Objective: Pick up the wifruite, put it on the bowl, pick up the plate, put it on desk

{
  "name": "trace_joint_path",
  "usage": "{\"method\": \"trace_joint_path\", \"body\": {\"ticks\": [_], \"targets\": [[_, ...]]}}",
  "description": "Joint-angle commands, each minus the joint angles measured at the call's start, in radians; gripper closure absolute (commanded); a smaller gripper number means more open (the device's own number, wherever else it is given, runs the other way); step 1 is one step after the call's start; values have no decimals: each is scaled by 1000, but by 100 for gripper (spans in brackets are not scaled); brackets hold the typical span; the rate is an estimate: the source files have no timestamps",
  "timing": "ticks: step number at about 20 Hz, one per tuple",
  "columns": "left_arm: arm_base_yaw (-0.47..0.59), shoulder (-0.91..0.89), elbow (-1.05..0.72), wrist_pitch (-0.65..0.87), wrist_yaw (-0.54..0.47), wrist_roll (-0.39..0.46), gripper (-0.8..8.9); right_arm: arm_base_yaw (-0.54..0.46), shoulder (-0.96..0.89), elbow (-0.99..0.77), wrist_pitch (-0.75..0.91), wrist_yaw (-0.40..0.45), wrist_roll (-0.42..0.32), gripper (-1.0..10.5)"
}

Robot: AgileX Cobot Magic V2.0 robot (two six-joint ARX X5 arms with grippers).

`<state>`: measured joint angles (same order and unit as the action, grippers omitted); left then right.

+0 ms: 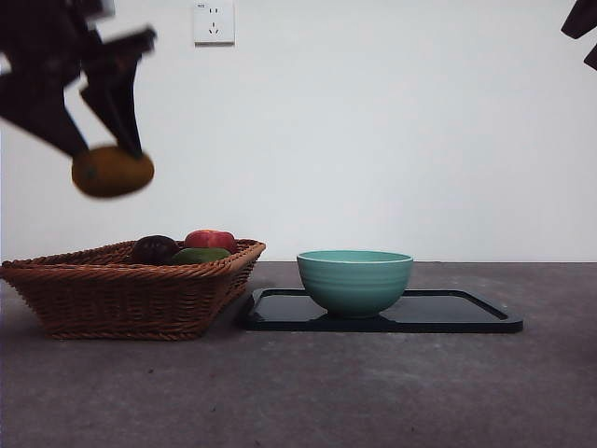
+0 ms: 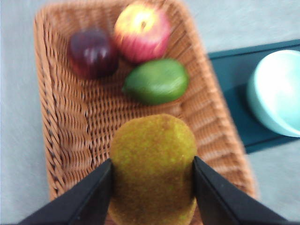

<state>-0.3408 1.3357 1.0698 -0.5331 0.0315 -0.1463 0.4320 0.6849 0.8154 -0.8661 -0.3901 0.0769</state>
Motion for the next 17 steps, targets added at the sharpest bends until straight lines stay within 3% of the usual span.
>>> {"method": "trace_joint_path", "body": {"ticks": [1,9,17], "targets": [[-6,47,-45,85,-4,-34,632,7,6,8,10,-2,-11,779],[-10,266,-66,243,-39,-58,632,7,6,8,12,-2,-7,779],[-37,316,-66,264,-51,-58,588,7,6,8,14,-1,-7,779]]}}
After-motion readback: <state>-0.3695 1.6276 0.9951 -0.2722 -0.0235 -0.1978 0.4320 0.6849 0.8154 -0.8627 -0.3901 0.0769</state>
